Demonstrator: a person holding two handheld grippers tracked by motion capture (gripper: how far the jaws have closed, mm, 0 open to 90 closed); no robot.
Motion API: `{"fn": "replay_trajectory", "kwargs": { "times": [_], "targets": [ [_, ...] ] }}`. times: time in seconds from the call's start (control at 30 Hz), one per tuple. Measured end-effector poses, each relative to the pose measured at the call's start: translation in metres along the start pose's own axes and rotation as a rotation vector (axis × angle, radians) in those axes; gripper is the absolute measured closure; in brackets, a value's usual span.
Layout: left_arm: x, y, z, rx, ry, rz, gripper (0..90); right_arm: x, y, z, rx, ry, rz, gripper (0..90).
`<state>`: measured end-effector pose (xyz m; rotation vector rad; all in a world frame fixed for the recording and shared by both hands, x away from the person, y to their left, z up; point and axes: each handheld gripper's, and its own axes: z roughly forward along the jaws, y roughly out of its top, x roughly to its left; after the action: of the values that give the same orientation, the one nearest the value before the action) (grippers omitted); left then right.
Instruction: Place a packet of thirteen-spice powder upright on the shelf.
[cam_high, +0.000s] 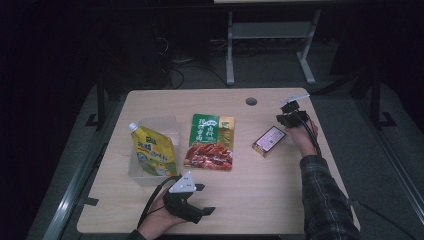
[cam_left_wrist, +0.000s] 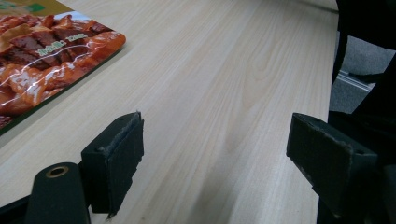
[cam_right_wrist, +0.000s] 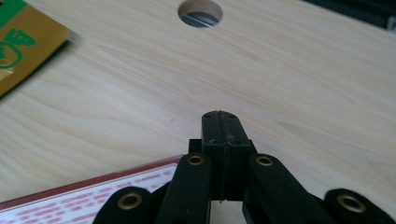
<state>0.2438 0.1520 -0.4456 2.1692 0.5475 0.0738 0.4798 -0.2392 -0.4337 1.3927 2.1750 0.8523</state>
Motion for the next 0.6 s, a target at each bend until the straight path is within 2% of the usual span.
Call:
{"fn": "replay_trajectory", "kwargs": {
  "times": [0.1,0.13,0.2,0.27,0.43,0.57,0.6],
  "targets": [
    [0.001,0.0,-0.001,-0.005,0.003,0.001,18.3,-0.003,-0.007,0.008,0.056,-0.006,0.003,90.0],
    [0.001,0.0,-0.001,-0.004,0.004,0.0,18.3,-0.004,-0.009,0.01,0.066,0.007,-0.003,90.0],
    [0.002,0.0,-0.001,-0.001,0.004,0.002,18.3,-0.002,-0.013,0.012,0.062,0.035,-0.023,90.0],
    [0.002,0.0,-0.001,0.0,0.003,0.003,18.3,0.0,-0.015,0.012,0.07,0.038,-0.043,90.0],
    [0.0,0.0,0.0,0.001,0.002,0.003,18.3,0.007,-0.017,0.009,0.066,0.087,-0.081,90.0],
    [0.001,0.0,0.0,0.003,0.003,0.004,18.3,0.018,-0.016,0.007,0.075,0.125,-0.145,90.0],
    [0.0,0.0,0.0,0.003,0.005,0.003,18.3,0.021,-0.016,0.007,0.076,0.142,-0.149,90.0]
  ]
}}
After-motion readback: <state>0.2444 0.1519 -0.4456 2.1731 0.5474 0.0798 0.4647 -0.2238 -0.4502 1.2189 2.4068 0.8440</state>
